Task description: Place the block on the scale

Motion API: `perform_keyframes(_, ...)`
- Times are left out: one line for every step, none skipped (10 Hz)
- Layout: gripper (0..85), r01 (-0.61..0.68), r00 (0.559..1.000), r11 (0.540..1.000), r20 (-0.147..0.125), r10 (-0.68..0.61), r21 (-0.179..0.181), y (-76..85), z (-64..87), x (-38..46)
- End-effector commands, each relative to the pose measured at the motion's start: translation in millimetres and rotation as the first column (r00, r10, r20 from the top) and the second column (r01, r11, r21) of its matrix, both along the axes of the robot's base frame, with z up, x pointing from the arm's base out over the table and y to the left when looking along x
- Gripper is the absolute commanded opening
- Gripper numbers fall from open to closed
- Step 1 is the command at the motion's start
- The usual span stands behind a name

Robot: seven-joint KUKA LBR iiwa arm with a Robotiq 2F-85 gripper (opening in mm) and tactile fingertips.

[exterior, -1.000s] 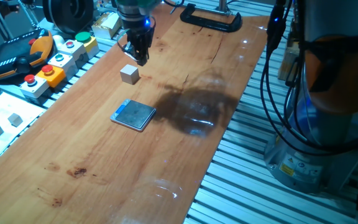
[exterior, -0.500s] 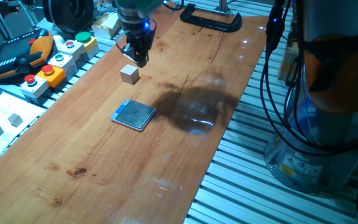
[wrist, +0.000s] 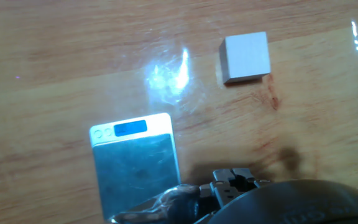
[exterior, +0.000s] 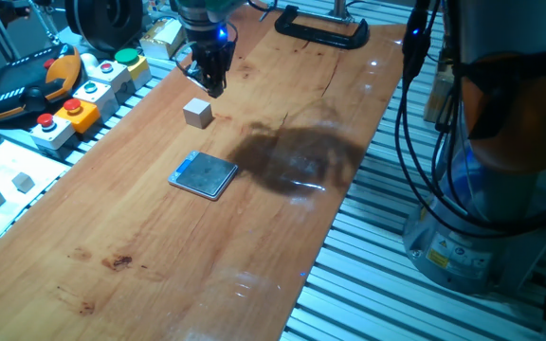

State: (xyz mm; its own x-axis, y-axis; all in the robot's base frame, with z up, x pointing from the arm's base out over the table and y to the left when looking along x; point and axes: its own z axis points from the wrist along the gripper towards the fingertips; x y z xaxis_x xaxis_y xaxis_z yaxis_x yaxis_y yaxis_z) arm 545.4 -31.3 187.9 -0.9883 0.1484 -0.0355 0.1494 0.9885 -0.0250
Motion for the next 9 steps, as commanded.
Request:
perform_keyframes(0.7,0.003,1.0,1.0,-0.005,-0.003,-0.001,-2.1,-2.2,1.4)
perform_keyframes(0.7,0.008,1.0,1.0,-0.008,-0.008,0.0,-4.3,-5.0,1.7)
perform_keyframes(0.7,0.011,1.0,1.0,-0.008,-0.011,0.004,-6.9,-7.8,1.8)
perform_keyframes(0.7,0.011,1.0,1.0,-0.009,-0.011,0.012,-7.8,-11.7,2.9)
perform_keyframes(0.7,0.011,1.0,1.0,-0.011,-0.011,0.018,-7.4,-16.6,5.4)
perform_keyframes(0.7,0.01,1.0,1.0,-0.02,-0.009,0.029,-7.6,-18.9,9.4)
perform_keyframes(0.7,0.007,1.0,0.999,-0.025,-0.006,0.035,-8.5,-20.2,13.2)
perform_keyframes(0.7,0.002,1.0,0.999,-0.025,-0.001,0.035,-11.0,-20.9,18.0)
perform_keyframes(0.7,-0.001,1.0,0.999,-0.029,0.002,0.038,-13.2,-20.1,21.5)
